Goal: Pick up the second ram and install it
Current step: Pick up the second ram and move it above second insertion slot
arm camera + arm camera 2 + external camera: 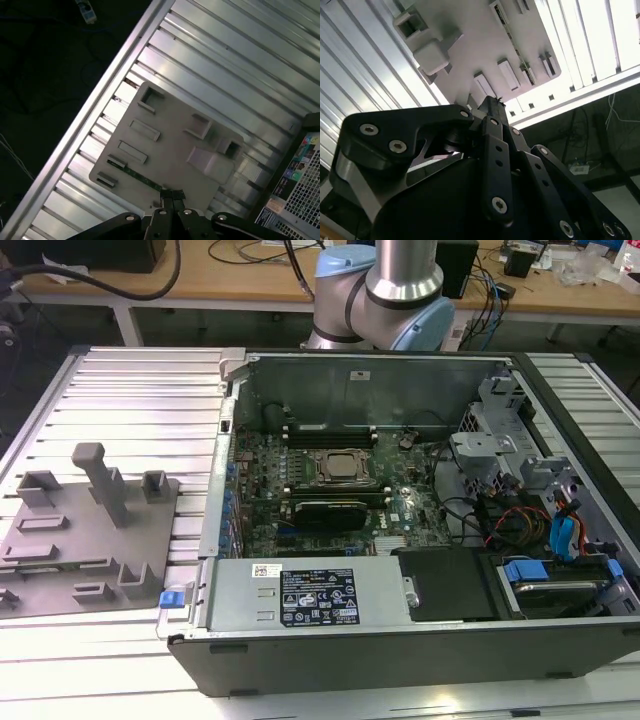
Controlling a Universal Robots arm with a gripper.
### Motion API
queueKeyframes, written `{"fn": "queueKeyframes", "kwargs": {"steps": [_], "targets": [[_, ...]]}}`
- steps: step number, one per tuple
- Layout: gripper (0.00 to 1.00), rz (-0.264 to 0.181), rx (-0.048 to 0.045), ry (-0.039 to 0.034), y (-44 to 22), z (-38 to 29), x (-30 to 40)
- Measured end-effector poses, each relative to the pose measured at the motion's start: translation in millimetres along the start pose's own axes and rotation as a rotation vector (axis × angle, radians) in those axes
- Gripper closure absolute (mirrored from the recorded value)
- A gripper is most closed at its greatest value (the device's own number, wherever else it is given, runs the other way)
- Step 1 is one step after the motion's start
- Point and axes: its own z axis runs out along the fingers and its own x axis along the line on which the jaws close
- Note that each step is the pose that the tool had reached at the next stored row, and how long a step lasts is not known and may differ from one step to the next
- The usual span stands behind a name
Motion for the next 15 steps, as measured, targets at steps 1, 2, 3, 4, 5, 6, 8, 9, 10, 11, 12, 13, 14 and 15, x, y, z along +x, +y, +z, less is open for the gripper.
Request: {"fn": "queueKeyframes", "kwargs": {"steps": [1,2,3,4,5,6,8,9,10,11,12,13,14,15], "targets": [[0.89,-0.006,-0.0002,0.0002,0.0,0.0,0.0],[0.89,-0.011,-0.0003,0.0004,0.0,0.1,0.0],[0.89,-0.016,-0.0004,0.0006,0.0,0.0,0.0],[0.89,-0.021,-0.0006,0.0009,0.0,0.0,0.0],[0.89,-0.029,-0.0007,0.0012,0.0,0.0,0.0],[0.89,-0.037,-0.0009,0.0016,0.0,0.0,0.0],[0.89,-0.052,-0.0013,0.0023,0.0,0.0,0.0],[0.89,-0.057,-0.0014,0.0025,0.0,0.0,0.0],[0.89,-0.059,-0.0015,0.0026,0.0,0.0,0.0],[0.89,-0.066,-0.0016,0.0030,0.0,0.0,0.0],[0.89,-0.071,-0.0017,0.0031,0.0,0.0,0.1],[0.89,-0.074,-0.0018,0.0032,0.0,0.1,0.1],[0.89,-0.080,-0.0020,0.0036,0.0,0.0,0.1],[0.89,-0.082,-0.0021,0.0037,0.0,0.0,0.1]]}}
